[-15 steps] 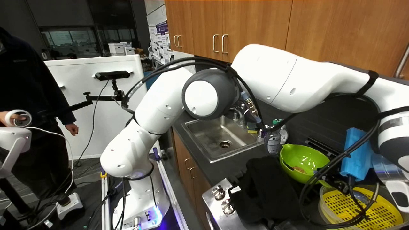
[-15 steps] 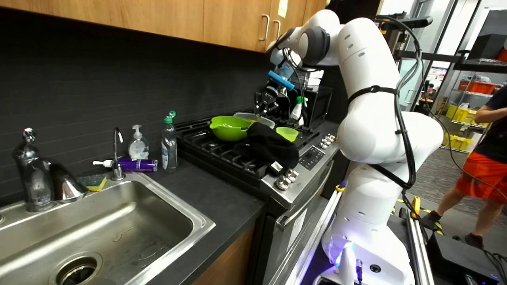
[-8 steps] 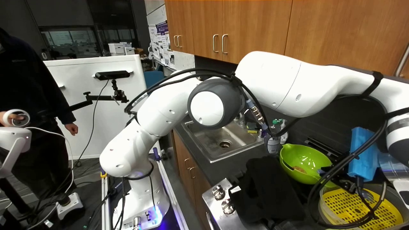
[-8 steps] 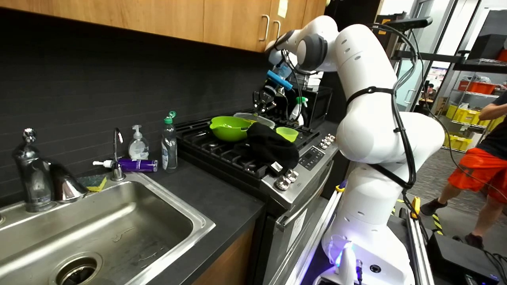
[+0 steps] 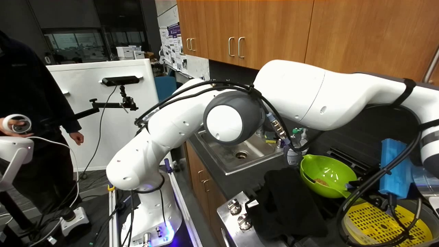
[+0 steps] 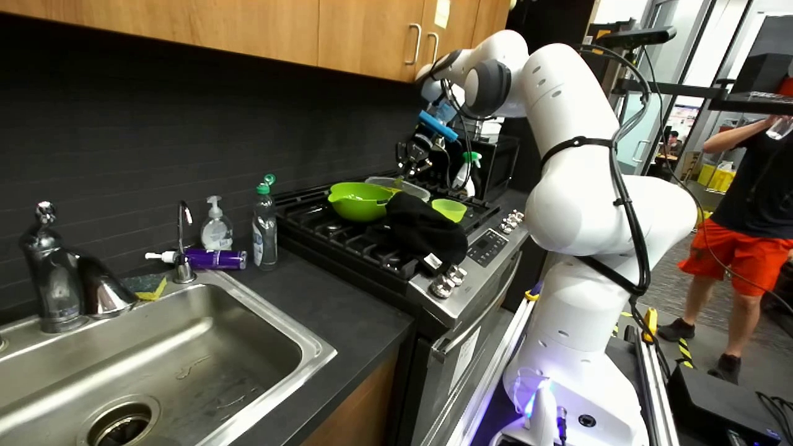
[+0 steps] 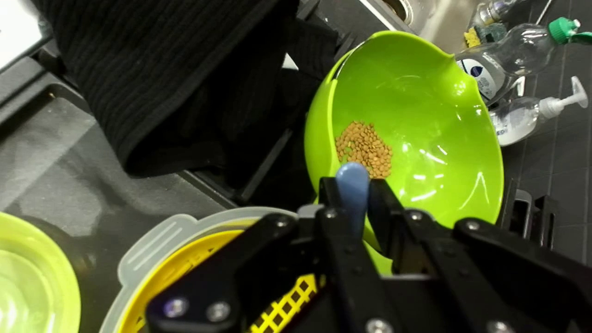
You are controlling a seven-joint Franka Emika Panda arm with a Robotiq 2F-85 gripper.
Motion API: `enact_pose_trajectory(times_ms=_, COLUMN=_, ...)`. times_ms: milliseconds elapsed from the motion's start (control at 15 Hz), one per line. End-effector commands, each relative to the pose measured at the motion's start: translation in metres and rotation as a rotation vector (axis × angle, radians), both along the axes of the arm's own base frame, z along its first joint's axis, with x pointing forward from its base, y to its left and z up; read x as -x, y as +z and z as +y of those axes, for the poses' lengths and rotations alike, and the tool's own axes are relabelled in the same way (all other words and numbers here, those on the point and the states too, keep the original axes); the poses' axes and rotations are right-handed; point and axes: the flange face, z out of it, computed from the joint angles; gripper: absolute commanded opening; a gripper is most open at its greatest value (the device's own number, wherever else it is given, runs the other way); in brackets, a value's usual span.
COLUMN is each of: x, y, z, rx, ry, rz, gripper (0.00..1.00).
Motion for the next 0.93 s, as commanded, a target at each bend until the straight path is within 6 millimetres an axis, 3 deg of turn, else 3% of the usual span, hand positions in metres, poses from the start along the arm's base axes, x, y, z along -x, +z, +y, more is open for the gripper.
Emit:
enact_pose_trajectory(times_ms=0, x=0.0, y=0.007, z=-0.001, rx=0.019, ry=0.036, rz=-0.01, gripper=0.5)
enact_pose_trajectory(times_ms=533, x=0.004, y=0.009, z=-0.001, rx=0.022, ry=0.052, rz=-0.031, gripper=0.99)
enact_pose_trajectory(times_ms=800, x=0.008, y=0.024, z=-0.005, rx=0.11, ry=0.069, rz=-0.045, gripper=1.0)
enact_pose_trajectory(times_ms=867, x=0.003, y=0.005, z=-0.007, rx=0.046, ry=0.047, rz=-0.043, gripper=1.0)
